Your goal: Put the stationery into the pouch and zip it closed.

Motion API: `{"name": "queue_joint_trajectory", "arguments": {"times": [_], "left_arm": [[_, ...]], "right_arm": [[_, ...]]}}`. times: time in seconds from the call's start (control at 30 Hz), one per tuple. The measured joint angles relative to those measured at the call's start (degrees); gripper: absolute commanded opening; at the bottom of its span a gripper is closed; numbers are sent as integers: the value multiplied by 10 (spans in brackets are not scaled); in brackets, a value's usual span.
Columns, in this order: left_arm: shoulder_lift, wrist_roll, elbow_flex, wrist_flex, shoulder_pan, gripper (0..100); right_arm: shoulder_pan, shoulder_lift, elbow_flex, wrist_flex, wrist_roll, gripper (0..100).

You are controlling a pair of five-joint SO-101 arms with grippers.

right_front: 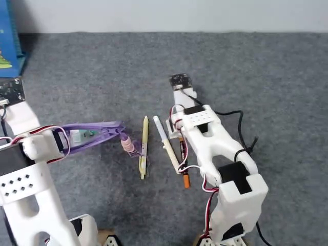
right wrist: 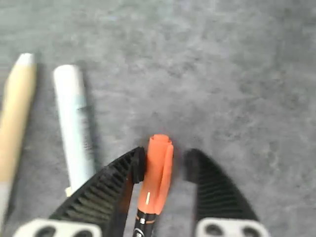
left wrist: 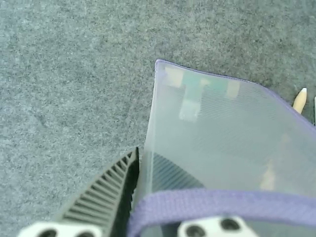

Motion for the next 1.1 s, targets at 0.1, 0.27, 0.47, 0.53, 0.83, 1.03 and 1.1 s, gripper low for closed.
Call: {"name": "queue_joint_trajectory", "arguments": {"times": [0.1,0.27,0.47,0.53,0.83,1.03,1.1], "left_arm": [[0,0,0,0,0,11],[0,0,0,0,0,11],[0,0,0,0,0,11],[0,0,0,-1,0,11],[0,0,0,-7,19,11],[0,0,-1,-7,22,11],[0,0,-1,-7,23,11]], "right_arm": [[4,4,-3,7,6,8],[-2,-32,-4,73,20,8],[-3,-209,53,143,25,8],[-4,-286,73,152,34,7],[-92,-633,136,171,53,7],[-187,-778,136,124,37,7],[-208,-801,136,92,24,7]]}}
